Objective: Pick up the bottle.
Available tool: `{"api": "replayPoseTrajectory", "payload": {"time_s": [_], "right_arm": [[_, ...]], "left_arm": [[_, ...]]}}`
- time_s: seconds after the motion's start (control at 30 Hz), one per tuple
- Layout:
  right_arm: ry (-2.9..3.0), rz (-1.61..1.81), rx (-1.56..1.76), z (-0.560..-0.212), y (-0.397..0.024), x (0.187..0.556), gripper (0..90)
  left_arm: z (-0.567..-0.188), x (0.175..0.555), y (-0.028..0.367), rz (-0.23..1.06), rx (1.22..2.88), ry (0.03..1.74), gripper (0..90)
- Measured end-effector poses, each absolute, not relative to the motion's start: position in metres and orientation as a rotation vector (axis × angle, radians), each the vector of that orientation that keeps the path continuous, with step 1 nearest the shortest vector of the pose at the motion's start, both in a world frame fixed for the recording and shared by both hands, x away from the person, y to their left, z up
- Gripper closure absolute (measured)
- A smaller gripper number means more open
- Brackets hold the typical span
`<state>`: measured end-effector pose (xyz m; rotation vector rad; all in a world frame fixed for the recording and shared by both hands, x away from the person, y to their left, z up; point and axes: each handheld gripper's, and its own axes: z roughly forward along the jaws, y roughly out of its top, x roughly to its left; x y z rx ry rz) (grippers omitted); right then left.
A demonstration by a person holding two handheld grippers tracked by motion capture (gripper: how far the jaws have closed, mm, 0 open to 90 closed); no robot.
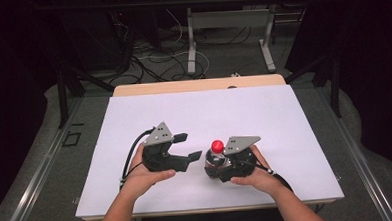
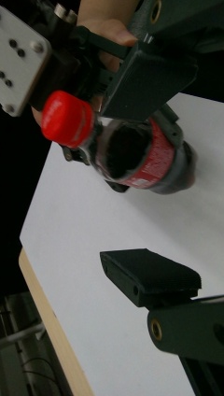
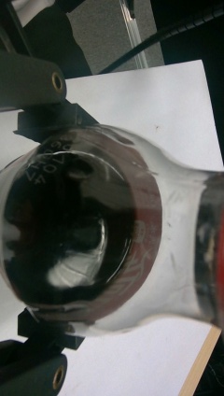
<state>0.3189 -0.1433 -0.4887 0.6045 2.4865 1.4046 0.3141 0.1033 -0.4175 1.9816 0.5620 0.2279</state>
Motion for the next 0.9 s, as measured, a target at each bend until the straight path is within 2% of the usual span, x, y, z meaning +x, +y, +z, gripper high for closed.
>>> {"api": "replayPoseTrajectory", "payload": {"time_s": [0.5,0.9], "right_arm": [[2.538,1.415,0.528,-0.486,-0.139,0.313,29.3],[2.614,1.461,0.407,-0.484,-0.128,0.303,29.3]], "left_arm": [[-0.404,0.317,0.080,0.073,2.053,0.448,33.4],[-0.401,0.313,0.080,-0.073,2.053,0.329,47.0]]}}
